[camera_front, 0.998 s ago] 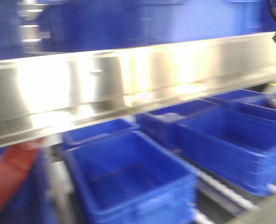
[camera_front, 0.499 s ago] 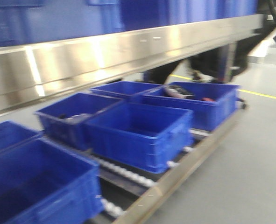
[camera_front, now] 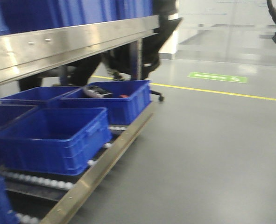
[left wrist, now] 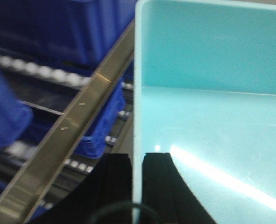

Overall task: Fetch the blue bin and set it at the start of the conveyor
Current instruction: 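Hold the bin with both grippers while the base drives to the conveyor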

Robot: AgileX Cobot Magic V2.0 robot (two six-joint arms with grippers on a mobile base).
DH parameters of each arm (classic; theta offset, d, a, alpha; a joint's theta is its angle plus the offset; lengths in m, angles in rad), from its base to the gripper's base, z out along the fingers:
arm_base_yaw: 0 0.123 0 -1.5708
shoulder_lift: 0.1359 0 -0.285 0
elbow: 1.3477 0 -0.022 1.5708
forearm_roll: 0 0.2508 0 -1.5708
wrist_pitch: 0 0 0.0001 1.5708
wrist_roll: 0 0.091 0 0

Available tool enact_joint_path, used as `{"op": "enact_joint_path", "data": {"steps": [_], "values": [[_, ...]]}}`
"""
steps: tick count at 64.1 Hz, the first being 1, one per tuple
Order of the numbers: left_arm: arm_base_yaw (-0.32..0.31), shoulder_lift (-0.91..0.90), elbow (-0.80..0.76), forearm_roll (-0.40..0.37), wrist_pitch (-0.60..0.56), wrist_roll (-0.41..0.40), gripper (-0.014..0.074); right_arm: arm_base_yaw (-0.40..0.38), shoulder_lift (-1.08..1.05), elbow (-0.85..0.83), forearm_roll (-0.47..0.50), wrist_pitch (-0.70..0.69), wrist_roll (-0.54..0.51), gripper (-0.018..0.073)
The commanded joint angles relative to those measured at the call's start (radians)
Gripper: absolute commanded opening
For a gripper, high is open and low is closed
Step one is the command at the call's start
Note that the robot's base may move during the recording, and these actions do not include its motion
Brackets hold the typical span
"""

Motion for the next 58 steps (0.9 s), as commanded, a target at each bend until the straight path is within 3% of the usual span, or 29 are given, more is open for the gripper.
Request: {"op": "enact_joint_path", "data": {"steps": [1,58], "values": [[-0.004,-0.016,-0.010,0.033,-0.034,-0.001,-0.0111,0.000,-0.016,-0.012,-0.041,-0.067,-0.011,-0.0154],[-0.004,-0.016,-0.010,0.033,-0.034,-0.001,-0.0111,0.000,-0.016,-0.012,-0.059,-0.095,-0.011,-0.0154]]}}
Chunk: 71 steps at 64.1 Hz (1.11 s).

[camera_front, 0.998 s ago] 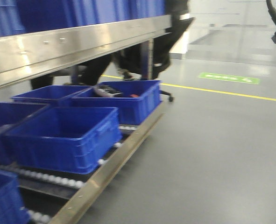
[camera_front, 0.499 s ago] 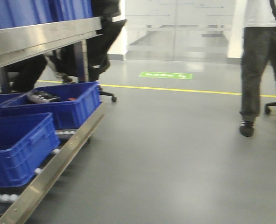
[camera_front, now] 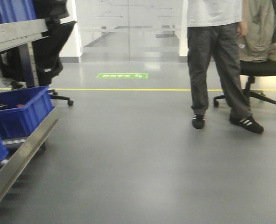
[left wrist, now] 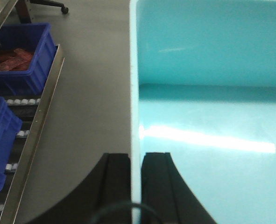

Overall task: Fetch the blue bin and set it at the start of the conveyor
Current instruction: 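Hold the bin with both grippers while the base drives to the conveyor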

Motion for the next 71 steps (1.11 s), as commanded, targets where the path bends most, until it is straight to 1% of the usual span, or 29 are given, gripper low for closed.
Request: {"op": "enact_joint_path", "data": {"steps": [1,28,34,38,71], "values": [[-0.004,-0.016,-0.010,0.030,-0.029,-0.001,-0.0111,0.000,-0.016,-0.012,-0.035,-0.037,-0.011,-0.0154],[-0.004,-0.016,-0.010,0.030,-0.029,-0.001,-0.0111,0.000,-0.016,-0.012,-0.046,-0.038,0.007,-0.0154],[-0.004,-0.016,-0.010,0.030,-0.029,-0.001,-0.0111,0.000,-0.016,-0.012,-0.081,-0.038,0.053,-0.0154],[-0.004,-0.016,-0.010,0.030,-0.029,-0.001,-0.0111,0.000,-0.016,-0.012,-0.102,-0.038,0.065,-0.0154],[-0.004,-0.016,-0.010,0.030,-0.029,-0.001,-0.0111,0.000,-0.016,-0.012,-0.103,-0.040,0.064,-0.0154]]}}
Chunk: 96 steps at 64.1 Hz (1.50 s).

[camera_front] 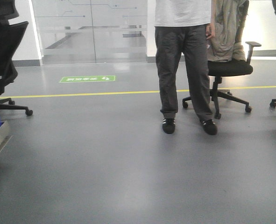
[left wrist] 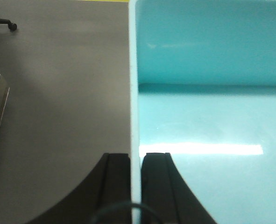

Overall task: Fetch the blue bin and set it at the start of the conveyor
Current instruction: 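Hold the bin with both grippers while the base drives to the conveyor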

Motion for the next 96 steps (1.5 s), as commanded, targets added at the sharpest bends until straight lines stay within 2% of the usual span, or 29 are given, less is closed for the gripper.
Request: {"op": "enact_joint_path", "data": {"steps": [1,19,37,46,68,96], "values": [[-0.002,-0.013,-0.010,0.033,-0.020,-0.001,-0.0111,-0.002,-0.014,-0.012,-0.058,-0.032,0.002,-0.0154],[0.000,-0.012,-0.010,0.033,-0.022,-0.001,-0.0111,-0.002,-0.014,-0.012,-0.060,0.058,-0.001,-0.0154],[0.000,-0.010,-0.010,0.033,-0.022,-0.001,-0.0111,-0.002,-0.014,-0.012,-0.062,0.049,-0.005,-0.0154],[0.000,-0.005,-0.010,0.033,-0.022,-0.001,-0.0111,-0.002,-0.014,-0.012,-0.058,0.053,-0.085,-0.0154],[0.000,-0.006,-0.010,0.033,-0.026,-0.001,-0.0111,-0.002,-0.014,-0.012,-0.052,0.008,-0.081,-0.0154],[0.000,-0.006,-0.010,0.032,-0.030,-0.001,-0.0111,-0.002,-0.014,-0.012,-0.052,0.015,-0.081,-0.0154]]}}
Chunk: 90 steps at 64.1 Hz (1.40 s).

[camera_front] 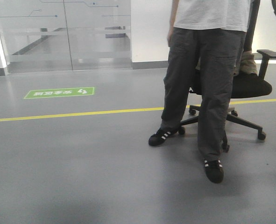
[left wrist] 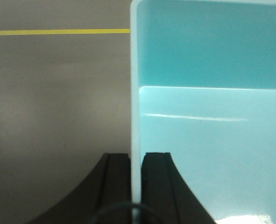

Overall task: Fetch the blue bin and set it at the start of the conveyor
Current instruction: 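Hold the bin with both grippers while the base drives to the conveyor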

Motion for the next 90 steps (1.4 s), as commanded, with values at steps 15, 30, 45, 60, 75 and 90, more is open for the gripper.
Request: {"op": "enact_joint_path", "data": {"steps": [15,30,45,60,75,90], "values": [[0.000,-0.012,-0.010,0.040,-0.024,-0.001,-0.0111,-0.006,-0.010,-0.009,-0.054,-0.017,-0.015,-0.0154],[0.000,-0.012,-0.010,0.038,-0.026,-0.001,-0.0111,-0.006,0.015,-0.009,-0.054,-0.017,-0.015,-0.0154],[0.000,-0.012,-0.010,0.038,-0.027,-0.001,-0.0111,-0.006,0.048,-0.009,-0.054,-0.017,-0.015,-0.0154],[0.000,-0.012,-0.010,0.038,-0.040,-0.001,-0.0111,-0.006,0.066,-0.009,-0.054,-0.016,-0.015,-0.0154],[0.000,-0.012,-0.010,0.038,-0.042,-0.001,-0.0111,-0.006,0.072,-0.009,-0.054,-0.016,-0.015,-0.0154],[0.000,-0.012,-0.010,0.038,-0.042,-0.001,-0.0111,-0.006,0.072,-0.009,-0.054,-0.016,-0.015,-0.0154]]}}
